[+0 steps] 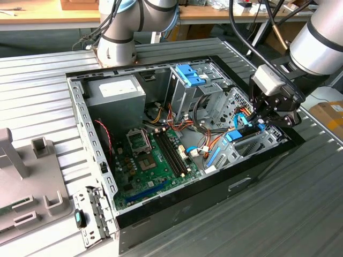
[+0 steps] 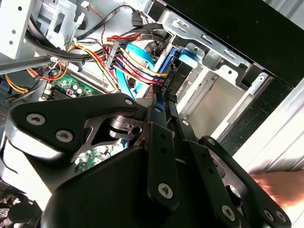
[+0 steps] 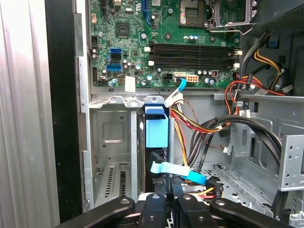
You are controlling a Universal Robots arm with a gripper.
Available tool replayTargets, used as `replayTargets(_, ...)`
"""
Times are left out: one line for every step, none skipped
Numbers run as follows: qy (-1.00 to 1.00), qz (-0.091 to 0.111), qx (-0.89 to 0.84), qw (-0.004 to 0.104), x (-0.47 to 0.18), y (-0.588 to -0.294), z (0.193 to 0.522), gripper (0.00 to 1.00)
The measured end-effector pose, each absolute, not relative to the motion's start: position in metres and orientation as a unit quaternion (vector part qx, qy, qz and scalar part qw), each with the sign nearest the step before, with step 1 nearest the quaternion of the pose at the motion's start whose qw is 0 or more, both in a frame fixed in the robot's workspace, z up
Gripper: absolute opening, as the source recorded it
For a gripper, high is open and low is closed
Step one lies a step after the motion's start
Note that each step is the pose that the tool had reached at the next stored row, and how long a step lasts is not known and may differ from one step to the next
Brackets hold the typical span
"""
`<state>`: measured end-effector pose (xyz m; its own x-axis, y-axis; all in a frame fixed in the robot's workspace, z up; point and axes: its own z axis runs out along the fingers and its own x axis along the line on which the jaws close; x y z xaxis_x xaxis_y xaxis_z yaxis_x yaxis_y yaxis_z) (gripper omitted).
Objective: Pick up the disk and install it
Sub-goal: 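Insert the first disk wire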
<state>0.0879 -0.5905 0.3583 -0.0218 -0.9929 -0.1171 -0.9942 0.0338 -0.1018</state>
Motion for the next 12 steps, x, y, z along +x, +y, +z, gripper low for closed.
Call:
replayTargets(0.715, 0.004, -0.695, 0.078, 0.0879, -0.5905, 0.3582, 0.16)
replayTargets(0.715, 0.004, -0.695, 0.078, 0.0879, -0.5905, 0.3581, 0.16)
replayTargets(0.715, 0.004, -0.695, 0.078, 0.0876, -0.5905, 0.3578, 0.16)
replayTargets(0.715, 0.004, -0.695, 0.078, 0.0870, -0.5905, 0.3572, 0.16)
replayTargets(0.715, 0.004, -0.695, 0.078, 0.0869, -0.5905, 0.3571, 0.16)
replayTargets(0.715, 0.004, -0.695, 0.078, 0.0869, -0.5905, 0.3571, 0.16)
replayTargets(0.715, 0.004, -0.695, 0.078, 0.0869, -0.5905, 0.3571, 0.16)
replayTargets(0.715, 0.004, -0.695, 0.078, 0.0869, -0.5905, 0.3571, 0.16)
replayTargets(0.715, 0.004, -0.695, 0.078, 0.0869, -0.5905, 0.3571, 0.16)
replayTargets(0.715, 0.004, -0.695, 0.079, 0.0851, -0.5906, 0.3563, 0.16)
replayTargets(0.715, 0.004, -0.695, 0.079, 0.0851, -0.5906, 0.3564, 0.16)
replayTargets(0.715, 0.004, -0.695, 0.079, 0.0851, -0.5906, 0.3563, 0.16)
